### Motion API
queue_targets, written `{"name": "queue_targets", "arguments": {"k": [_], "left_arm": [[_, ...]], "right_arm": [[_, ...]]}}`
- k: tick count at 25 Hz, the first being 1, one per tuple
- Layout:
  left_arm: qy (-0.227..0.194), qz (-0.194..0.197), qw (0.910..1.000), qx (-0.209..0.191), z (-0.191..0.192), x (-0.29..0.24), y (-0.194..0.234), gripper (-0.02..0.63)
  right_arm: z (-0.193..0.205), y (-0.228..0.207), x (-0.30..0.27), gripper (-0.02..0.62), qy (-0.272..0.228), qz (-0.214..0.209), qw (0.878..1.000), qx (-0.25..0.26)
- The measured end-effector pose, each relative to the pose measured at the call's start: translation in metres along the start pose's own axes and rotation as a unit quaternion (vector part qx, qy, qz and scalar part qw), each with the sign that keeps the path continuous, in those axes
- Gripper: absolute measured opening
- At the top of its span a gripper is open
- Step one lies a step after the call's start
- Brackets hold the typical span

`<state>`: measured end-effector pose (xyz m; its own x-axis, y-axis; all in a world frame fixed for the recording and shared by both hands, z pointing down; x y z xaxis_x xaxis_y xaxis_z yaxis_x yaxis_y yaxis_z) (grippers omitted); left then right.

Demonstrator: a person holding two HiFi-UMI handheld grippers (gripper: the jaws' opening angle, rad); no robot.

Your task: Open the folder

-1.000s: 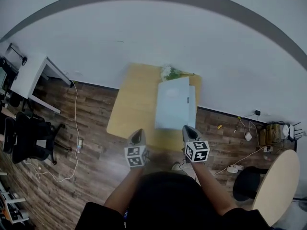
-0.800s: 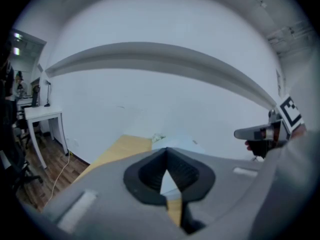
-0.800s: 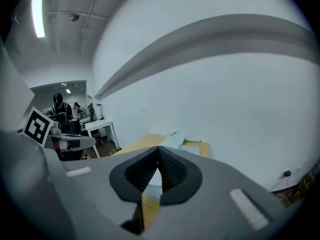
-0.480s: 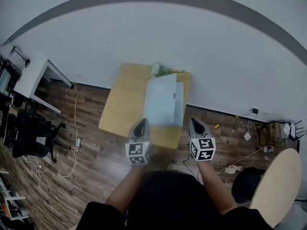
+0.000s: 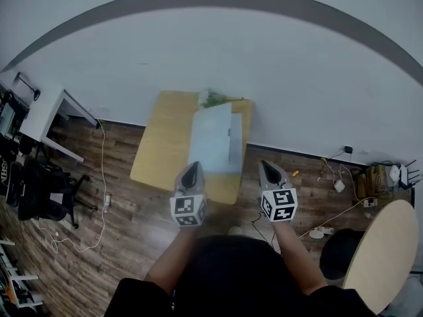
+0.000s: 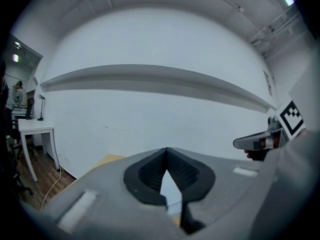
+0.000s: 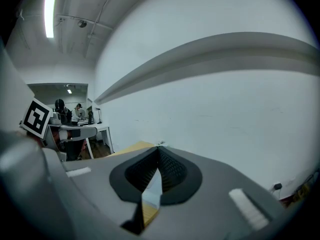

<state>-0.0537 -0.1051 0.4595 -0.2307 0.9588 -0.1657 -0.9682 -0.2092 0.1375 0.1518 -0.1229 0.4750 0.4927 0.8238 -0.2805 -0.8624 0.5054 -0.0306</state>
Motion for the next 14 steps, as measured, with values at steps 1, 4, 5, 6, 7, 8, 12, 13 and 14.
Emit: {"name": "queue_targets", "arguments": {"k": [1,4,5,6,7,8,12,13,14], "left_arm": [[0.001,-0.002,1.0000,0.000,0.001,0.000,-0.003,0.002],[0.004,-0.006,1.0000,-0.004,0.006,-0.002,-0.007,0.002],[0.002,-0.006,1.0000,-0.004,0.004,-0.004,-0.009,0.002],[-0.001,-0.005,1.0000,-0.005,0.002,-0.006,-0.010,0.002],[-0.001,-0.006,1.0000,-0.005,0.001,-0.008,-0.010,0.002],[0.002,-0.008,1.0000,-0.006,0.001,-0.010,-0.010,0.002],[0.010,-0.015,0.9998,-0.005,0.003,-0.012,-0.009,0.002],[0.011,-0.016,0.9998,-0.004,0.004,-0.012,-0.009,0.002],[0.012,-0.017,0.9998,-0.003,0.004,-0.013,-0.010,0.002]], "right_arm": [[-0.001,-0.001,0.001,0.002,-0.001,-0.002,1.000,0.002],[-0.002,-0.004,0.003,0.002,-0.002,-0.007,1.000,0.007],[-0.003,-0.005,0.003,0.002,-0.002,-0.007,1.000,0.009],[-0.003,-0.007,0.002,0.002,-0.003,-0.008,1.000,0.010],[-0.003,-0.008,0.001,0.002,-0.003,-0.008,1.000,0.011],[-0.003,-0.009,0.001,0.002,-0.003,-0.008,1.000,0.012],[-0.003,-0.014,0.003,0.002,-0.001,-0.009,1.000,0.012],[-0.004,-0.015,0.003,0.002,-0.001,-0.009,1.000,0.012],[-0.005,-0.016,0.002,0.002,-0.001,-0.009,1.000,0.012]]}}
Point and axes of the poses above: the fingertips, and each gripper's own axes: x backward along the fingers, y to its left, z out of its underside, the point moved 1 cm from there along x, backward along the fingers, and after that the axes turned 4 degrees about x, right-handed, at the moved point
